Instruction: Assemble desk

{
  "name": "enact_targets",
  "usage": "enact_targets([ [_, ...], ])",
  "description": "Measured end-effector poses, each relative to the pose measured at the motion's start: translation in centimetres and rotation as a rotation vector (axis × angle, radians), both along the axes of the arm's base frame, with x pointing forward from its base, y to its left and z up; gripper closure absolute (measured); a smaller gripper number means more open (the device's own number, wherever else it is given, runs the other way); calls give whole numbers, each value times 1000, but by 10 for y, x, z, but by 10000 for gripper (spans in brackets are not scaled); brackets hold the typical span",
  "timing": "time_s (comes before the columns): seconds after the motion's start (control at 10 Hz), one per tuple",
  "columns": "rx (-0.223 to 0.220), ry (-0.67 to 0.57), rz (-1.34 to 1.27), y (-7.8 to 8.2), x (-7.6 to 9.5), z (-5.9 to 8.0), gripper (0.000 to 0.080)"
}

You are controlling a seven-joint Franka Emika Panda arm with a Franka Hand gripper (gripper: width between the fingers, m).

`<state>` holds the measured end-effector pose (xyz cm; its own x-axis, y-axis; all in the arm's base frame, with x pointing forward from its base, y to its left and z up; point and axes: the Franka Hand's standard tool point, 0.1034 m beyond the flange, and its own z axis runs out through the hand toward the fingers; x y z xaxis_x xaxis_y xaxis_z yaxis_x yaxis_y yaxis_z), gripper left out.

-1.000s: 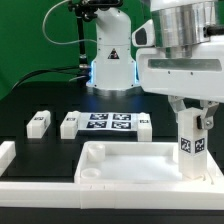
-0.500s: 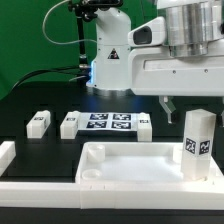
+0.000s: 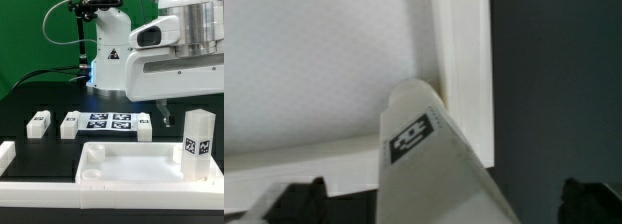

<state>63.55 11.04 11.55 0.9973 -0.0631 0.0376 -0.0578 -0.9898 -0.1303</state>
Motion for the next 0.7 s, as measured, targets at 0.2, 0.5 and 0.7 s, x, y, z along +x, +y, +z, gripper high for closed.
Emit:
enact_targets([
  [0.2, -75, -42, 398, 1, 2, 0, 151],
  [0.5, -76, -48, 467, -5, 2, -2, 275],
  [0.7, -70, -42, 402, -5, 2, -2, 409],
])
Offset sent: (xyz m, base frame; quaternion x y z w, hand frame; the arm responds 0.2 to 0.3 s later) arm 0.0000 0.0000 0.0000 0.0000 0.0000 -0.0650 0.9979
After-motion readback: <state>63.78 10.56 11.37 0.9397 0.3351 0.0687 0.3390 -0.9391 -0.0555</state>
